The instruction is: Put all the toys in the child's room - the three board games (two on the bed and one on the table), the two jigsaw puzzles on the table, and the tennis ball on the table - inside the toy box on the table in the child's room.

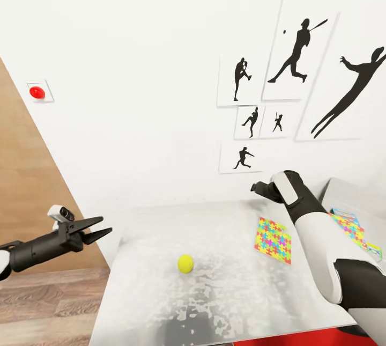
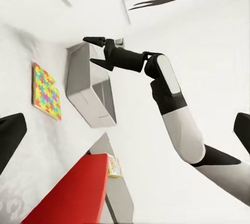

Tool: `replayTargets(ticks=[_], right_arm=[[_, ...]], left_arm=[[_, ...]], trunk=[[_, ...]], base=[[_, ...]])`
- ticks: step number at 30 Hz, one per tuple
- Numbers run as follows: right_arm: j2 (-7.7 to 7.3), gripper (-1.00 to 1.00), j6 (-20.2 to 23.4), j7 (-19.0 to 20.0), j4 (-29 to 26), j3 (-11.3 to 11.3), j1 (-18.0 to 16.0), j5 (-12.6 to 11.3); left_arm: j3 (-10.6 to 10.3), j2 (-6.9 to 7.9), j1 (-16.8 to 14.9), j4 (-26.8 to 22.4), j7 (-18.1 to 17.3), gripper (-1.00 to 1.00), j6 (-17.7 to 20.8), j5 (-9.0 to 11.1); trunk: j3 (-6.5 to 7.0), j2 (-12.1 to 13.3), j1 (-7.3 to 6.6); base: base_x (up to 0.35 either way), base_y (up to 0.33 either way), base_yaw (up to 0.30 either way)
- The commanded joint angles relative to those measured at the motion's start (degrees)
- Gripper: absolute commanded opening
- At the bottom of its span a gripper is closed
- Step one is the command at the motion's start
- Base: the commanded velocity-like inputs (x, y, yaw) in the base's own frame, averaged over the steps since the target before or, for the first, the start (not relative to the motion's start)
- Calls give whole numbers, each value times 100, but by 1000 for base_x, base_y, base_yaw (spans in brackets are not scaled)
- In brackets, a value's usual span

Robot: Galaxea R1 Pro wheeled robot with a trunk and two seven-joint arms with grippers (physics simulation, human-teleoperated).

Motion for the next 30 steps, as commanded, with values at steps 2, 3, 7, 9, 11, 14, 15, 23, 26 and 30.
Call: replayTargets(ticks=[2,3,7,9,11,14,15,23,26,30], right_arm=[[-19,100,24,-53,-6,-9,-5,-59],[-26,100,31,-54,-6,-10,-5,-59],[-52,100,48,-56,0,-13,-10,-58],[-69,100,50,-69,5,-12,-12,-58],[-85,100,46,-126,-6,-12,-11,-58],[-92,100,45,-259,-12,-12,-7,-58],[-93,100,44,-288,-13,-12,-6,-58],[-111,100,-2,-515,-9,-19,-4,-59],[-120,100,-54,-524,-3,-20,-4,-59],[-349,100,-344,-528,30,-17,-4,-58]], left_arm=[[7,16,5,-2,-149,100,20,-157],[10,18,7,-2,-179,100,20,-218],[18,22,9,2,-235,100,20,-318],[19,22,10,4,-242,100,20,-330],[19,23,10,5,-241,100,20,-343],[20,23,10,6,-241,100,20,-349],[20,23,10,6,-241,100,20,-350],[20,23,10,14,-241,100,20,-361],[20,23,10,14,-241,100,20,-361],[27,23,10,22,-241,100,20,-361]], trunk=[[-13,-12,4],[-13,-12,4],[-13,-12,4],[-13,-12,4],[-13,-12,4],[-16,-12,4],[-19,-12,4],[-69,-12,4],[-85,-12,4],[-112,-12,4]], base=[[0,0,0],[0,0,0],[0,0,0],[0,0,0],[0,0,0],[0,0,0],[0,0,0],[0,0,0],[0,0,0],[0,0,0]])
